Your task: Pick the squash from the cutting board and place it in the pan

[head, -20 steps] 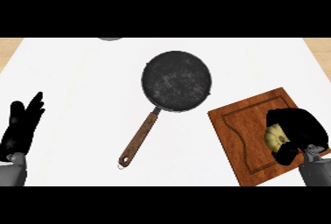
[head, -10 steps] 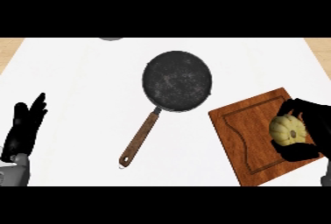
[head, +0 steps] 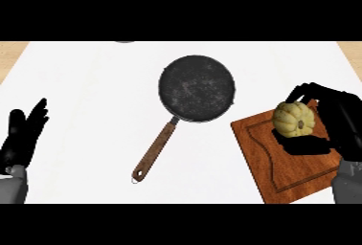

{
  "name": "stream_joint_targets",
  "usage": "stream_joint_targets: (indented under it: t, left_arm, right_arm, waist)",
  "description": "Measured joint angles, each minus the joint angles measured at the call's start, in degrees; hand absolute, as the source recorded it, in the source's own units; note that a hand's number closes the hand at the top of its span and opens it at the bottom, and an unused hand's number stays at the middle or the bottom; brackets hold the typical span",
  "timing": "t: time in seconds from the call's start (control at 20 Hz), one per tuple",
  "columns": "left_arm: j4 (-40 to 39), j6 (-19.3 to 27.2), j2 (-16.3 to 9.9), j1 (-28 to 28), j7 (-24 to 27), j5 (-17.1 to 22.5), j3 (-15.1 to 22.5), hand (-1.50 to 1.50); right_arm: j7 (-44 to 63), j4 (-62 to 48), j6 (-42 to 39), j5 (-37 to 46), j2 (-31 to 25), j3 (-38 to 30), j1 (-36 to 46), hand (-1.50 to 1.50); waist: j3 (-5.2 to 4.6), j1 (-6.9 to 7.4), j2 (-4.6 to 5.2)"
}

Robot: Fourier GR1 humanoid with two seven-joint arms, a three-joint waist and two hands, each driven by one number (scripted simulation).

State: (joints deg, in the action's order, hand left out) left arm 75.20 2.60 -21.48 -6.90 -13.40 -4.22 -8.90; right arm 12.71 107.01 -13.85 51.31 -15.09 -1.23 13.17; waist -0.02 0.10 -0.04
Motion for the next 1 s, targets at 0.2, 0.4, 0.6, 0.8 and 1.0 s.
stream_joint_targets:
  t: [0.2, 0.4, 0.6, 0.8, 1.0]
  left_arm:
    - [0.5, 0.3, 0.8, -0.2, -0.6, -0.7, 0.3, 0.00]
    - [0.4, -0.5, 0.3, -0.7, -0.9, -0.4, -0.5, 0.00]
    - [-0.4, 0.1, 1.4, -1.3, -0.3, -1.4, 0.1, 0.00]
    - [-0.4, 0.2, 1.8, -2.2, -0.9, -1.9, 0.4, 0.00]
    - [-1.5, 0.0, 2.0, -2.5, 0.3, -2.2, 0.3, 0.00]
  right_arm:
    - [3.2, -5.3, 1.2, 0.4, 4.2, 1.2, 6.9, 1.50]
    - [5.5, -14.0, 3.7, -0.1, 8.1, 0.3, 14.8, 1.50]
    - [4.3, -26.3, 9.1, -0.2, 11.2, -1.3, 22.2, 1.50]
    - [3.1, -40.1, 14.9, -0.3, 13.2, -2.8, 29.4, 1.50]
    - [0.5, -54.0, 20.5, -0.3, 14.1, -4.7, 35.4, 1.50]
  waist:
    - [0.01, 0.28, 0.08]
    - [0.00, 0.61, 0.15]
    - [0.01, 0.97, 0.32]
    - [0.02, 1.36, 0.45]
    - [0.01, 1.74, 0.61]
